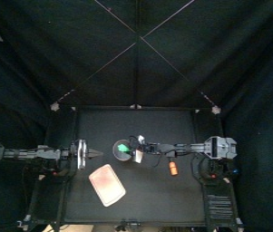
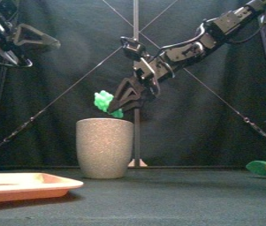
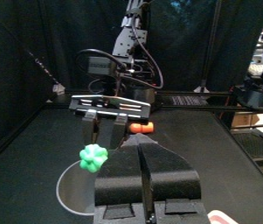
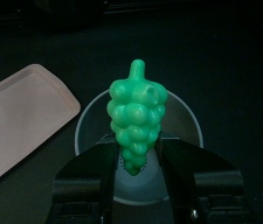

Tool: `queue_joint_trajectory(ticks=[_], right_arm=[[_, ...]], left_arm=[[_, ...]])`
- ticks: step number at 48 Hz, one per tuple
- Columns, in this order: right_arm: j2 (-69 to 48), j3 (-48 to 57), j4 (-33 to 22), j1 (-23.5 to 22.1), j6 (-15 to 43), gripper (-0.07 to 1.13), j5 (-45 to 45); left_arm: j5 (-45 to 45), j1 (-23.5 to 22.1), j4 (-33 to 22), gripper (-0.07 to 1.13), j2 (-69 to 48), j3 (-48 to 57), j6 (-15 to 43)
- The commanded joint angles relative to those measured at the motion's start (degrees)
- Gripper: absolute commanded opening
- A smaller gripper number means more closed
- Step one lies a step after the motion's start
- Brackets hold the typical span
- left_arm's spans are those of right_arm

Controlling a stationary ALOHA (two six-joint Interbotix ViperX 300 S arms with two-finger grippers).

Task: Pick the green grapes then place it in the grey bowl
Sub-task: Drop green grapes in the grey bowl and return to neutral

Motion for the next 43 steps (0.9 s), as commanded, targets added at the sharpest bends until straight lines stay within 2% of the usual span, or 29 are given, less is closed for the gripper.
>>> queue_joint_trajectory(ticks=[1,9,12,20,30,43], right_arm=[[-1.05,-1.41,1.05,0.0,-0.09,0.74,-0.35],[-0.88,-1.58,2.46,0.0,0.0,0.93,-0.44],[-0.88,-1.67,3.08,0.0,-0.09,0.96,-0.44],[-1.76,-2.29,2.72,0.18,-0.35,0.96,-0.44],[-6.77,-0.88,-0.53,1.85,-0.44,0.96,-2.2],[-18.19,9.93,-1.23,3.78,-0.09,0.96,-14.33]], left_arm=[[-0.53,0.26,0.0,0.08,0.26,-0.53,0.0],[-0.53,0.26,0.0,0.08,0.26,-0.35,0.0],[-0.53,0.26,0.0,0.08,0.26,-0.35,0.0],[-0.53,0.26,0.09,0.08,0.26,-0.35,0.0],[-0.53,0.26,0.0,0.08,0.26,-0.35,0.0],[-0.53,0.35,0.09,0.08,0.18,-0.35,0.09]])
